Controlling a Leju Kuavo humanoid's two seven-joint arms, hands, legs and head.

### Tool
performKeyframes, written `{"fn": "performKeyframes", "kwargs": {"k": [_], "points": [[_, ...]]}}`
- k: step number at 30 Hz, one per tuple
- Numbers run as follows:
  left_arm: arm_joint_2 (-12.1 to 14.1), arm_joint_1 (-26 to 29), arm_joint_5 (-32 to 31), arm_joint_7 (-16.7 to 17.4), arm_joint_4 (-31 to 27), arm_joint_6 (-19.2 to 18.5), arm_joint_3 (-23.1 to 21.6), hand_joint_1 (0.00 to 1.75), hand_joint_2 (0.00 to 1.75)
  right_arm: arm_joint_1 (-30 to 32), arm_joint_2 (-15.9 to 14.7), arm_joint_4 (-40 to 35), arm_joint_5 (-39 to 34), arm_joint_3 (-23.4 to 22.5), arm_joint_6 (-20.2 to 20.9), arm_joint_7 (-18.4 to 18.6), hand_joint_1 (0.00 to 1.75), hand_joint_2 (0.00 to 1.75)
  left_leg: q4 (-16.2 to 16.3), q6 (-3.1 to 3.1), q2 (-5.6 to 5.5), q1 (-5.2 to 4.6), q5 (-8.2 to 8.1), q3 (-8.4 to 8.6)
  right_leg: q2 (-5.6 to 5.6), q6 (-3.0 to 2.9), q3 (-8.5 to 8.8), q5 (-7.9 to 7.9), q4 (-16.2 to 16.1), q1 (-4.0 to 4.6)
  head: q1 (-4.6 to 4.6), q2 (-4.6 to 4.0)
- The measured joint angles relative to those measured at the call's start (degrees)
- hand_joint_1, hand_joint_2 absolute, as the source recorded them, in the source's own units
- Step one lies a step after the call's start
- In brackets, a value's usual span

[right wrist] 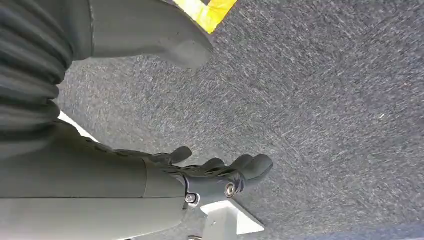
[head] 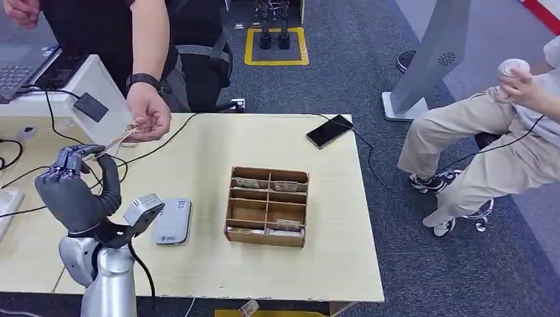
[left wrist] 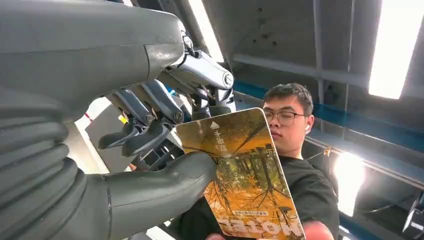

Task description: Pass the card to the sensor for recognition and then transmit it.

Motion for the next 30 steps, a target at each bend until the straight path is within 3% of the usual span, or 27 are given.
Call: {"fn": "performKeyframes", "kwargs": {"k": [30], "points": [[0.0,1.0,-2.5,0.0,0.7,0.0,1.2,1.75,1.75,-0.1,0.0,-0.1,-2.2,0.0,0.0,-0.3,0.0,1.75,0.0,0.0,-0.02,0.0,0.0,-0.03,-0.02,0.0,0.01,0.0,0.0,0.0,0.0,0.0]]}}
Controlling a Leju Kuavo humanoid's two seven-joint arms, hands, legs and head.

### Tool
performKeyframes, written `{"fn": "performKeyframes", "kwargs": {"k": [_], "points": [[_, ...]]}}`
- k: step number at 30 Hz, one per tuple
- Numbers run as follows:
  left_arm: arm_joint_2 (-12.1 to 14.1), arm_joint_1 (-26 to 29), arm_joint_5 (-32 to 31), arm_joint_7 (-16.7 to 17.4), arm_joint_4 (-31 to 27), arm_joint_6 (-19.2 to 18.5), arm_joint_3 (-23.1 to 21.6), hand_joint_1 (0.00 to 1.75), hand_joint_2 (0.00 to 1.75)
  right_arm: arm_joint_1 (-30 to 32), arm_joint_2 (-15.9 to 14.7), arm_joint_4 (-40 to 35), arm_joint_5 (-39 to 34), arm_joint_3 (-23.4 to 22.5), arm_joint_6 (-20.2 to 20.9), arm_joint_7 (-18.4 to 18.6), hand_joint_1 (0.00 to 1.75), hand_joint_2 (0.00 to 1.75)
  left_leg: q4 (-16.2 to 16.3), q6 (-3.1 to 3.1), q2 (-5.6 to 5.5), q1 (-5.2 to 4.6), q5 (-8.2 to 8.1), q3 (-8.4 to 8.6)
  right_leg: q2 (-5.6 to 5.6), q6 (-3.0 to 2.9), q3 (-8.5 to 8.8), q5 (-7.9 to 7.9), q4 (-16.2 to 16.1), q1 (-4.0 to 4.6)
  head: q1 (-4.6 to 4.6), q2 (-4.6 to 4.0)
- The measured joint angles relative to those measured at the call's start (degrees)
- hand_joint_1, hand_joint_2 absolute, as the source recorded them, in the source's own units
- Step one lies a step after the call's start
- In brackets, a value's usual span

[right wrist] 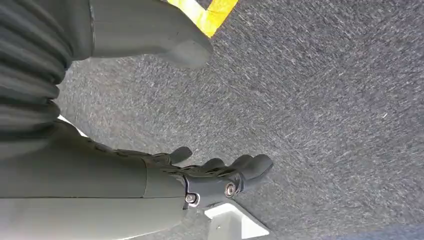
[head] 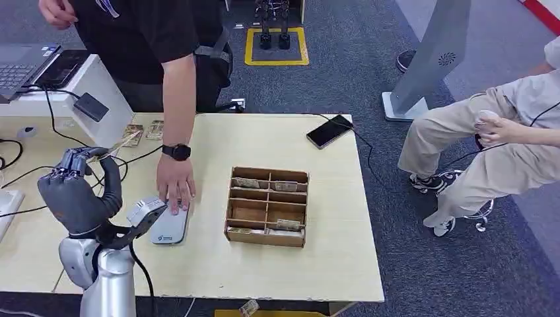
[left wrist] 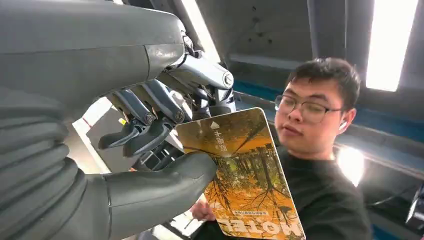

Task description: Pass the card to the sensor for recognition and then transmit it.

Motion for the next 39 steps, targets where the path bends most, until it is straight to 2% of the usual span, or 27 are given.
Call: {"fn": "performKeyframes", "kwargs": {"k": [10,12,17,31,39], "points": [[0.1,2.1,-4.0,0.0,5.7,0.0,2.0,1.75,1.75,0.6,-0.1,0.0,-2.6,0.0,0.0,-0.8,0.0,1.75,0.0,0.0,-0.01,0.0,0.0,-0.02,-0.02,0.0,0.0,0.0,0.0,0.0,0.0,0.0],[0.6,2.6,-3.1,0.2,7.5,0.0,2.2,1.75,1.75,0.6,-0.1,0.0,-2.9,0.0,0.0,-0.8,0.0,1.75,0.0,0.0,-0.01,0.0,0.0,0.0,-0.01,0.0,0.0,0.0,0.0,0.0,0.0,0.0],[0.5,4.6,-6.4,0.1,11.1,0.0,2.9,1.75,1.75,0.6,-0.1,0.0,-3.6,0.0,0.0,-0.9,0.0,1.75,0.0,0.0,-0.02,-0.01,-0.01,-0.02,-0.02,0.0,-0.01,-0.01,0.0,0.0,0.0,0.0],[0.5,5.2,-9.2,0.1,21.0,0.0,5.5,1.75,1.75,0.7,-0.1,-0.1,-4.9,0.0,0.0,-1.8,0.0,1.75,0.0,0.0,-0.02,0.0,0.0,-0.01,-0.02,0.0,-0.01,0.0,0.0,0.0,0.02,0.0],[0.5,5.3,-9.7,0.0,23.8,0.0,6.5,1.75,1.75,0.7,-0.1,-0.1,-4.9,0.0,0.0,-2.0,0.0,1.75,0.0,0.0,-0.02,0.0,0.0,-0.01,-0.02,0.0,-0.01,0.0,0.0,0.0,0.02,0.0]]}}
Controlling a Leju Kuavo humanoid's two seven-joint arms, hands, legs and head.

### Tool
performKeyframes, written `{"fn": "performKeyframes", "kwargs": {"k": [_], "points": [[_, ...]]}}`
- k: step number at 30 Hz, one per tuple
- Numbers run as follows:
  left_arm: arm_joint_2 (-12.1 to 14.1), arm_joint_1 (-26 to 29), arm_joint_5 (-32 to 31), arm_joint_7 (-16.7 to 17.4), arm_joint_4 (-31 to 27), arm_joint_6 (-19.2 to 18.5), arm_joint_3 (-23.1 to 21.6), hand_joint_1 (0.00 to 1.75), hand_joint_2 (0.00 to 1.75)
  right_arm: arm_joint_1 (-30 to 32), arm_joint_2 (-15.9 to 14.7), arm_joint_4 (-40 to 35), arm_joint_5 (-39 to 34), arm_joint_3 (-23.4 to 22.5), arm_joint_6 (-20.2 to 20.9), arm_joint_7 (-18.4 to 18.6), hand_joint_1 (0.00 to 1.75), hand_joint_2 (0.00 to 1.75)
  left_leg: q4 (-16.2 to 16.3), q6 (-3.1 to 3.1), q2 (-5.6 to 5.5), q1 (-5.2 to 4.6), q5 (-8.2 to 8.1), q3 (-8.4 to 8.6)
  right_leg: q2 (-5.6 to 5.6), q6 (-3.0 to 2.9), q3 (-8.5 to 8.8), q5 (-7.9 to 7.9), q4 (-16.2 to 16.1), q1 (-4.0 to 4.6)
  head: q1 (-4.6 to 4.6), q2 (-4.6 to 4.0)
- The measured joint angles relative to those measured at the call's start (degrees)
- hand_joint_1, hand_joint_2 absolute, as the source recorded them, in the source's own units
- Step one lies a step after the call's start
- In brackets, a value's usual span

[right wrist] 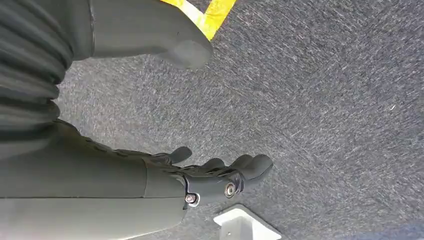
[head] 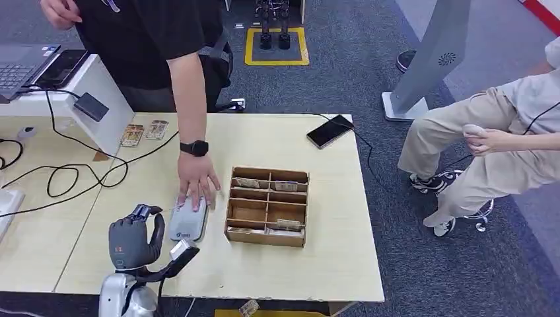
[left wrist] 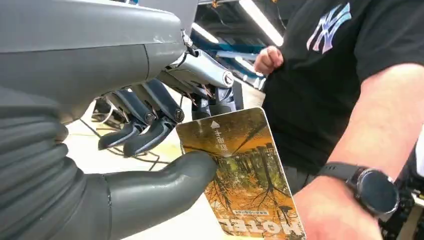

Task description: Pass the card to the sensor for recognition and then transmit it.

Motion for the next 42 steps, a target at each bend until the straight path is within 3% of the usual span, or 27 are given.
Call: {"fn": "performKeyframes", "kwargs": {"k": [9,12,15,16,21,32,42], "points": [[0.0,0.1,-0.7,0.0,1.8,0.0,0.8,1.75,1.75,-0.2,0.0,0.0,0.0,0.0,0.0,-0.3,0.0,1.75,0.0,0.0,0.0,0.0,0.0,0.0,0.0,0.0,0.0,0.0,0.0,0.0,-0.02,0.0],[0.0,0.1,-0.9,0.0,2.1,0.0,0.8,1.64,1.75,-0.2,0.0,0.0,0.0,0.0,0.0,-0.3,0.0,1.75,0.0,0.0,0.0,0.0,0.0,0.0,0.0,0.0,0.0,0.0,0.0,0.0,-0.02,0.0],[0.0,0.1,-1.6,0.0,2.7,0.0,0.8,1.64,1.75,-0.2,0.0,0.0,-0.1,0.0,0.0,-0.3,0.0,1.75,0.0,0.0,0.0,0.0,0.0,0.0,0.0,0.0,0.0,0.0,0.0,0.0,-0.02,0.0],[0.0,0.1,-1.9,0.0,3.0,0.0,0.8,1.55,1.75,-0.2,0.0,0.1,-0.1,0.0,0.0,-0.4,0.0,1.75,0.0,0.0,0.0,0.0,0.0,0.0,0.0,0.0,0.0,0.0,0.0,0.0,-0.02,0.0],[0.0,0.1,-3.1,0.0,5.2,0.0,0.8,1.52,1.75,-0.3,0.0,0.3,-0.1,0.0,0.0,-0.7,0.0,1.75,0.0,0.0,0.0,0.0,0.0,0.0,0.0,0.0,0.0,0.0,0.0,0.0,-0.02,0.0],[0.4,0.1,-2.0,-0.2,12.2,0.2,-1.2,1.5,1.75,-0.5,-0.1,1.5,-0.8,0.0,0.0,-1.8,0.0,1.75,0.0,0.0,-0.04,-0.01,0.0,0.03,-0.09,0.0,0.04,0.0,0.0,0.0,-0.02,0.0],[0.5,0.0,-2.6,-0.2,15.2,0.3,-2.4,1.48,1.75,-0.5,-0.3,2.1,-1.0,0.0,0.0,-2.2,0.0,1.75,0.0,0.0,-0.03,-0.01,0.02,0.09,-0.07,0.01,0.1,0.01,0.0,0.0,-0.02,0.0]]}}
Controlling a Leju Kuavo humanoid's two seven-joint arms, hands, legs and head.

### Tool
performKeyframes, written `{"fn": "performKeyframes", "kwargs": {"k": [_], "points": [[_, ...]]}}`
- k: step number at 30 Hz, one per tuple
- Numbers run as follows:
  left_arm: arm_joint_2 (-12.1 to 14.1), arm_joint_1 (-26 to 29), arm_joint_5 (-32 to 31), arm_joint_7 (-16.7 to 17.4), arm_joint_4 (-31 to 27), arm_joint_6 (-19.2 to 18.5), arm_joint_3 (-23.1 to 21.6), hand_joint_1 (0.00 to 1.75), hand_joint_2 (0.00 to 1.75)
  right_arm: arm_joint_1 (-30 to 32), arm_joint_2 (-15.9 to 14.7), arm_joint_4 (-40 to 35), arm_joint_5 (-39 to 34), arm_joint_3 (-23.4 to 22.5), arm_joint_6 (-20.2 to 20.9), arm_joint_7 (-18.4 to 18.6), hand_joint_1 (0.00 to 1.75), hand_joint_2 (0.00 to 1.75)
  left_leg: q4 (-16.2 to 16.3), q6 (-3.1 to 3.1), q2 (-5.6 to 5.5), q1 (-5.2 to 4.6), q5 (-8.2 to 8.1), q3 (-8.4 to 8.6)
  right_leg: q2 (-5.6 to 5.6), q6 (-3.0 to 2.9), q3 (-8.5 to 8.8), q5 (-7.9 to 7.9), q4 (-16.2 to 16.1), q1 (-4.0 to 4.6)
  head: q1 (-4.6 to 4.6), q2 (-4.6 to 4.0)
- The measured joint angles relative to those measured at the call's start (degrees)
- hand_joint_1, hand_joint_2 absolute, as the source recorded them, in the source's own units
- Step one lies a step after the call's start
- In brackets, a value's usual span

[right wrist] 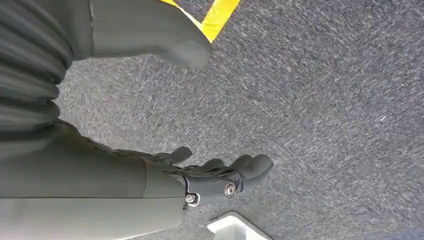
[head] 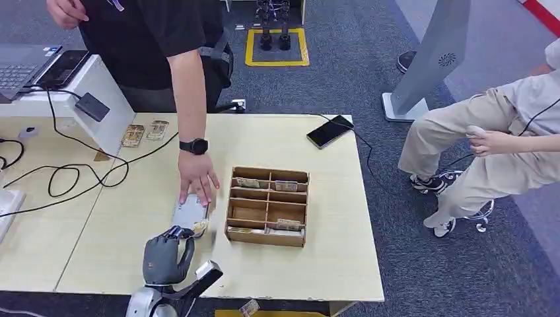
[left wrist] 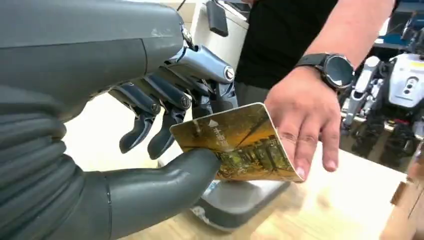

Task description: Pass the card to the sensor for recognition and then transmit it.

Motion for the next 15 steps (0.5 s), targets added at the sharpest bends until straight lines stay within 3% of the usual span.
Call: {"fn": "performKeyframes", "kwargs": {"k": [15], "points": [[0.0,-0.2,-0.5,-0.1,2.5,0.0,-0.3,1.45,1.75,-0.1,-0.2,0.4,-0.2,0.0,0.0,-0.1,0.0,1.75,0.0,0.0,0.0,0.0,0.0,0.11,-0.01,0.0,0.12,0.0,0.0,0.0,0.02,0.0]]}}
